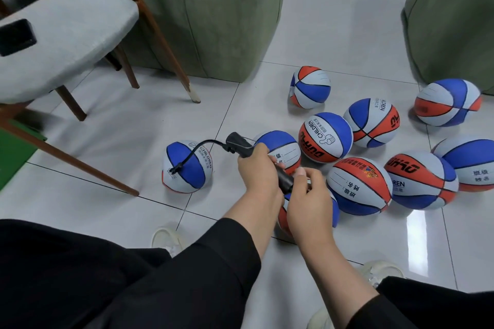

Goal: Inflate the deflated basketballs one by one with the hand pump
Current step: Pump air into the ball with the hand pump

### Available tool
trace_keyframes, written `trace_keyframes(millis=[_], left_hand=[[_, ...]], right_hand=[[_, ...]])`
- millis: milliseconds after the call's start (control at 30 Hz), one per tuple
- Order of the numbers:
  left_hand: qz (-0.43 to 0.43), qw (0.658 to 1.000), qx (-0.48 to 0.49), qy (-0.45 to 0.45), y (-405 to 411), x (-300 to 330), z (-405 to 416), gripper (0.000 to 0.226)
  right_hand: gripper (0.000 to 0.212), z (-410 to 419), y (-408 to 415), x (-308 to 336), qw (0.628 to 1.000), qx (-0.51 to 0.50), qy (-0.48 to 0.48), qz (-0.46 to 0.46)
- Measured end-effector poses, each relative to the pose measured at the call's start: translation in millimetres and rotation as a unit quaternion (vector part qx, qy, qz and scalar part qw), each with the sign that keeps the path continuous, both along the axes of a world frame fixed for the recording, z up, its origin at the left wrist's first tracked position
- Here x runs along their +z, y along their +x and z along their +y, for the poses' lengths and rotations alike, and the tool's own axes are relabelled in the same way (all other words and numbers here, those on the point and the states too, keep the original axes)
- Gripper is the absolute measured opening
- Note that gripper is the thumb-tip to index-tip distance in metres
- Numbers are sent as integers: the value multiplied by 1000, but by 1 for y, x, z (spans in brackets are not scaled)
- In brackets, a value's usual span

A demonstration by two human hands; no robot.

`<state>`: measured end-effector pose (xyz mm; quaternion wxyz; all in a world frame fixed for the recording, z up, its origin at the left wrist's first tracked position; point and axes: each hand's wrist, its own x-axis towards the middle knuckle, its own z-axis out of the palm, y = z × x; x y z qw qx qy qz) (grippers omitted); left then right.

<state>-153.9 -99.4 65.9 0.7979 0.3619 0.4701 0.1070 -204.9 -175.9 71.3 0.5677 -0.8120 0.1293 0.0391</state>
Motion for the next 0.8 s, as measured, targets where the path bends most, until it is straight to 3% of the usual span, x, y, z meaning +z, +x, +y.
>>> trace_keyframes(millis=[367, 533, 800], left_hand=[[11, 1000, 8, -19, 13, -6, 46, 10], [9, 1000, -7, -6, 2, -6, 11, 9], [-14, 999, -36, 4, 5, 2, 0, 11]], right_hand=[[21, -6, -11, 8, 999, -8, 43, -14], [22, -5, -6, 3, 1000, -9, -1, 0], [24, -3, -2, 8, 1000, -9, 19, -9]])
